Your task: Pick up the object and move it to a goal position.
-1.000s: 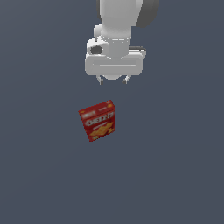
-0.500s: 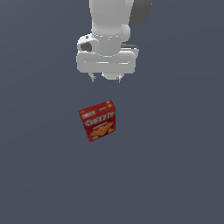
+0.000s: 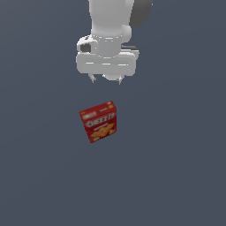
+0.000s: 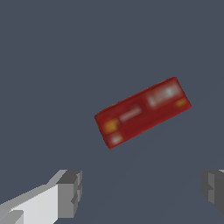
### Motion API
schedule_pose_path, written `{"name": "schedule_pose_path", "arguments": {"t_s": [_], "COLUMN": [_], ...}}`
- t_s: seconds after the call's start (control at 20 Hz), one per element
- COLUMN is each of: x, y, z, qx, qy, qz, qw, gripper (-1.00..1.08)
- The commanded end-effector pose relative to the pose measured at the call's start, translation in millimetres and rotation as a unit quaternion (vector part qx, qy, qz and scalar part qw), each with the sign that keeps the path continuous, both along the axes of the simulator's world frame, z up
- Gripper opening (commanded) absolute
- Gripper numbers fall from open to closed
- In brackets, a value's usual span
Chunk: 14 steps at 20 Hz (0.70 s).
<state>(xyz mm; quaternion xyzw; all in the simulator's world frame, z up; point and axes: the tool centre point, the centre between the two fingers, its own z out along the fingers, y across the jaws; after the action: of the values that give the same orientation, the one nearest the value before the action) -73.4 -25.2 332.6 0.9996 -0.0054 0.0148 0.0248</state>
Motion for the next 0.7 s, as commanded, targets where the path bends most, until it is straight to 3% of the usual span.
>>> {"name": "schedule_pose_path", "arguments": {"t_s": [0.0, 0.35, 0.65], "x": [1, 8, 16], "y": [-1, -5, -10], "z": [-2, -11, -23], "qx": [0.001, 0.006, 0.012], "qy": [0.000, -0.001, -0.002], "qz": [-0.013, -0.072, -0.148], "qw": [0.9999, 0.9974, 0.9888], "gripper": [1.00, 1.00, 1.00]}}
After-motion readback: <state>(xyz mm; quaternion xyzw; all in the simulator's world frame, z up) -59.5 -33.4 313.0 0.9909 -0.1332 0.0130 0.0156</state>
